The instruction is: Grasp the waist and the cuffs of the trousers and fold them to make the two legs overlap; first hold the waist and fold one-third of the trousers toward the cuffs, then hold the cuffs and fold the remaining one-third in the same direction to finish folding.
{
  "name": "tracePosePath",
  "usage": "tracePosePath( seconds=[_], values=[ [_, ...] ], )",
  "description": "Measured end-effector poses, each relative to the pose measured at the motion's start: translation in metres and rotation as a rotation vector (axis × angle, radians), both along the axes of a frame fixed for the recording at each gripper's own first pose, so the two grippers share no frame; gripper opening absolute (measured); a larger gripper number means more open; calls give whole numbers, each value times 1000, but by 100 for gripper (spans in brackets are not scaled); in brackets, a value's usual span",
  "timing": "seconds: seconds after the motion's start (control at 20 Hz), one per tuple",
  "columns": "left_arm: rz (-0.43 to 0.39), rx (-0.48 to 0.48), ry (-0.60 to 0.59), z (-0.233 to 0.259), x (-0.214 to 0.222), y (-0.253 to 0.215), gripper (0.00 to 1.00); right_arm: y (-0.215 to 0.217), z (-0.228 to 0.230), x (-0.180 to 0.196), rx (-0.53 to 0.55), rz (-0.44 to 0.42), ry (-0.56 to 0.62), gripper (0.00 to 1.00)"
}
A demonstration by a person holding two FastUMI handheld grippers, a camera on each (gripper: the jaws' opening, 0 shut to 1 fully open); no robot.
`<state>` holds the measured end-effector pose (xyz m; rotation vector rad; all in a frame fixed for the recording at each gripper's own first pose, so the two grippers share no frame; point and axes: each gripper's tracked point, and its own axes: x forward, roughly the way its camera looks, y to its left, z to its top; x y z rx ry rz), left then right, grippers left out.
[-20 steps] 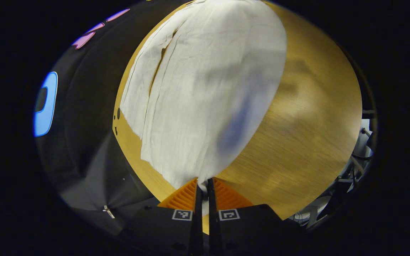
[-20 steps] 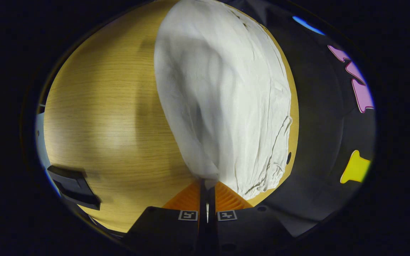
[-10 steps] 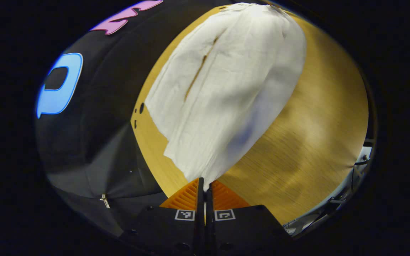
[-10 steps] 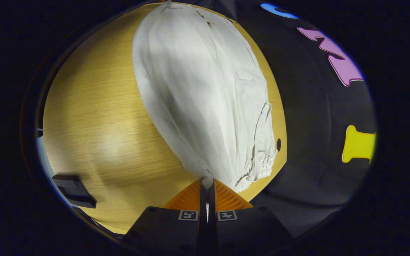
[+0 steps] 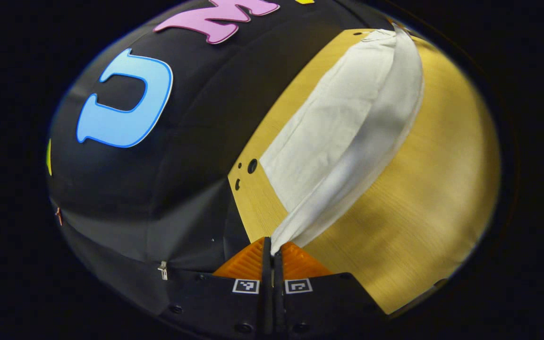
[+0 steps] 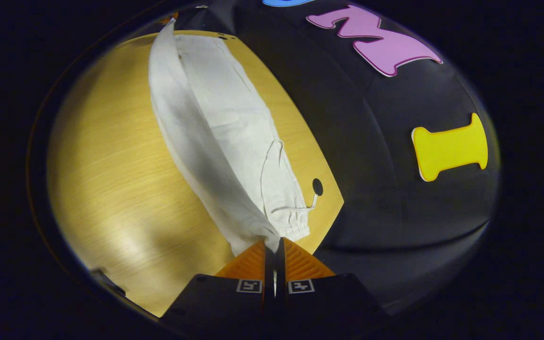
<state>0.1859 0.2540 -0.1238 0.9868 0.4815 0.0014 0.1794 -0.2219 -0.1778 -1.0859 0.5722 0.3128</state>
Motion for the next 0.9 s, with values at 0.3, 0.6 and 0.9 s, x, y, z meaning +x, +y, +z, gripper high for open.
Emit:
tracePosePath(
  seconds=[0.3, 0.6, 0.9],
  values=[
    [20, -56, -60, 29, 59, -8, 6, 8, 18, 59, 137, -99, -76, 5],
    [84, -256, -123, 41, 134, -23, 5, 11, 30, 123, 275, -188, -163, 5],
    [178, -429, -127, 24, 207, -31, 5, 22, 4, 178, 450, -285, -167, 5]
  ],
)
